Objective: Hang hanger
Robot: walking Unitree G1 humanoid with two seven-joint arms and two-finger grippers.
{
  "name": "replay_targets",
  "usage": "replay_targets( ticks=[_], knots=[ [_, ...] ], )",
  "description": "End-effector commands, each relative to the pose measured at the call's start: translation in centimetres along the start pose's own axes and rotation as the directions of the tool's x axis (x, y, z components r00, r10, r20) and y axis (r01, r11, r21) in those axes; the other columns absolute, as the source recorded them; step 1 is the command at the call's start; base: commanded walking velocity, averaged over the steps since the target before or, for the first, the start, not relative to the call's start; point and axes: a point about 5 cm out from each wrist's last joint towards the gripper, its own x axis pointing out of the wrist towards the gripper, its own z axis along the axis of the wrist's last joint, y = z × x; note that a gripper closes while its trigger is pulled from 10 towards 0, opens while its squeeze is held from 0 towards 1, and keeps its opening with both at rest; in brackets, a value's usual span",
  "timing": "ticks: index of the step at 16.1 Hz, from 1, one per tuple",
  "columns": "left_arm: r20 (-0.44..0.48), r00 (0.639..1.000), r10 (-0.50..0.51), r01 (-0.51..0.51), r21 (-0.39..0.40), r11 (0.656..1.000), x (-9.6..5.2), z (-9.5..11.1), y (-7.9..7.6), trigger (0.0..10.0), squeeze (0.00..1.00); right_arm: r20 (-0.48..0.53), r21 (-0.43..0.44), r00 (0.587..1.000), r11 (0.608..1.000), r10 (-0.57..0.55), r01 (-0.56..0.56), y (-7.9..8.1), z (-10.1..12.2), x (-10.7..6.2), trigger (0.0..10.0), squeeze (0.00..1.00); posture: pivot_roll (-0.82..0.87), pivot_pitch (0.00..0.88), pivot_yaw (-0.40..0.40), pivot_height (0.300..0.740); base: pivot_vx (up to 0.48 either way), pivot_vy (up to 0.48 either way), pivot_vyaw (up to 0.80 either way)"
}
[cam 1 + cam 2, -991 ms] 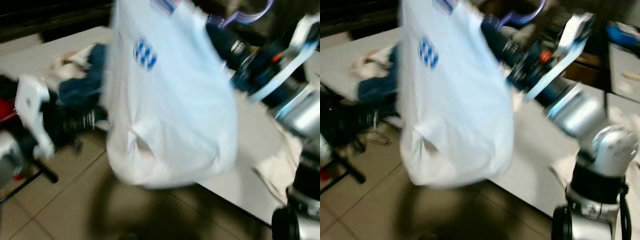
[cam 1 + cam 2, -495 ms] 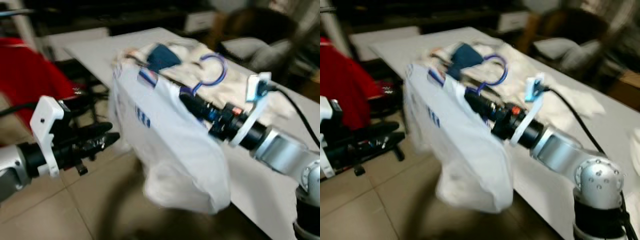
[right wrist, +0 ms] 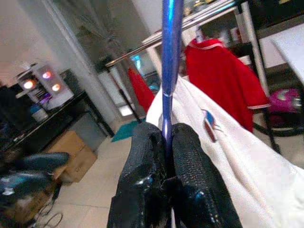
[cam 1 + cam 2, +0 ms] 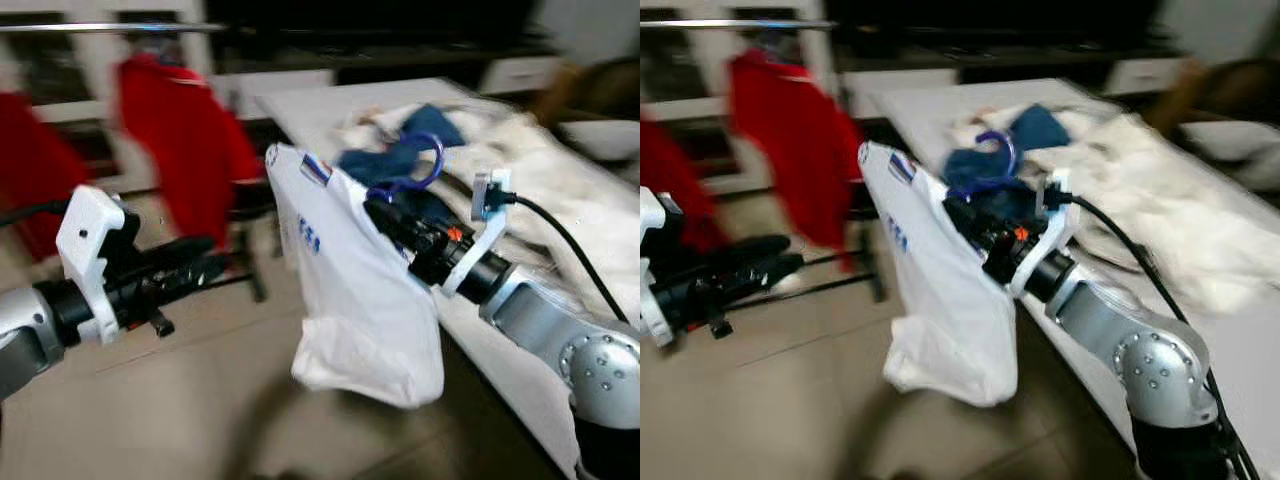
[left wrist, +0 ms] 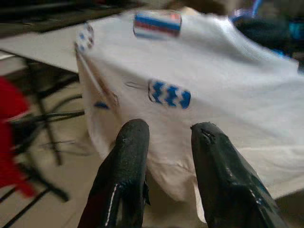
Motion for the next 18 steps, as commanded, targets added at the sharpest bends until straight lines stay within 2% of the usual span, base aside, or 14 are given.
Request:
replay_targets(
  ticks=[1, 6, 8, 9, 10, 11, 14, 15, 18],
  knots=[
    [0.01, 0.998, 0.056, -0.056, 0.001, 0.998, 0.4, 0.1, 0.6, 10.0, 0.0, -0.005, -0.035, 1.0, 0.999, 0.023, -0.023, 0.3, -0.4, 0.5, 10.0, 0.0, 0.15, 0.0, -0.06, 0.74, 0.0, 0.0, 0.8],
    [-0.046, 0.987, 0.151, -0.15, 0.027, 0.988, 2.6, -2.4, 0.5, 10.0, 0.0, -0.026, -0.081, 0.997, 0.995, -0.067, 0.064, -1.0, -2.6, 0.7, 10.0, 0.0, 0.16, 0.0, -0.063, 0.74, 0.0, 0.0, 0.8],
    [-0.023, 0.987, 0.16, -0.159, 0.018, 0.987, 4.5, -3.8, -0.2, 10.0, 0.0, -0.026, -0.056, 0.986, 0.985, -0.162, 0.161, -2.0, -4.2, 0.4, 10.0, 0.0, 0.15, 0.0, -0.051, 0.74, 0.0, 0.0, 0.8],
    [-0.022, 0.986, 0.167, -0.166, 0.015, 0.986, 4.8, -4.0, -0.2, 10.0, 0.0, -0.025, -0.05, 0.984, 0.983, -0.179, 0.177, -2.2, -4.5, 0.3, 10.0, 0.0, 0.15, 0.0, -0.051, 0.74, 0.0, 0.0, 0.8],
    [0.015, 0.981, 0.191, -0.191, -0.002, 0.982, 5.7, -4.3, -0.2, 10.0, 0.0, -0.006, -0.033, 0.968, 0.967, -0.251, 0.251, -2.7, -4.9, 0.0, 10.0, 0.0, 0.12, 0.0, -0.026, 0.74, 0.0, 0.0, 0.8],
    [0.043, 0.977, 0.209, -0.207, -0.037, 0.978, 6.5, -4.6, -0.1, 10.0, 0.0, 0.03, -0.031, 0.946, 0.946, -0.322, 0.323, -3.2, -4.8, -0.1, 10.0, 0.0, 0.1, 0.0, -0.014, 0.74, 0.0, 0.0, 0.8],
    [0.054, 0.954, 0.295, -0.293, -0.048, 0.955, 7.7, -5.3, 0.6, 10.0, 0.0, 0.081, -0.034, 0.926, 0.927, -0.369, 0.373, -3.6, -4.1, 0.0, 10.0, 0.0, 0.09, 0.0, -0.012, 0.74, 0.0, 0.0, 0.0],
    [0.095, 0.941, 0.325, -0.319, -0.072, 0.945, 8.1, -5.0, 0.7, 10.0, 0.0, 0.093, -0.034, 0.914, 0.916, -0.396, 0.4, -4.1, -4.0, -0.1, 10.0, 0.0, 0.1, 0.0, -0.014, 0.74, 0.0, 0.0, 0.0],
    [0.069, 0.935, 0.348, -0.344, -0.063, 0.937, 8.7, -6.0, 0.9, 10.0, 0.0, 0.093, -0.067, 0.909, 0.909, -0.406, 0.412, -4.1, -3.9, 0.2, 10.0, 0.0, 0.08, 0.0, -0.001, 0.74, 0.0, 0.0, 0.0]
  ],
)
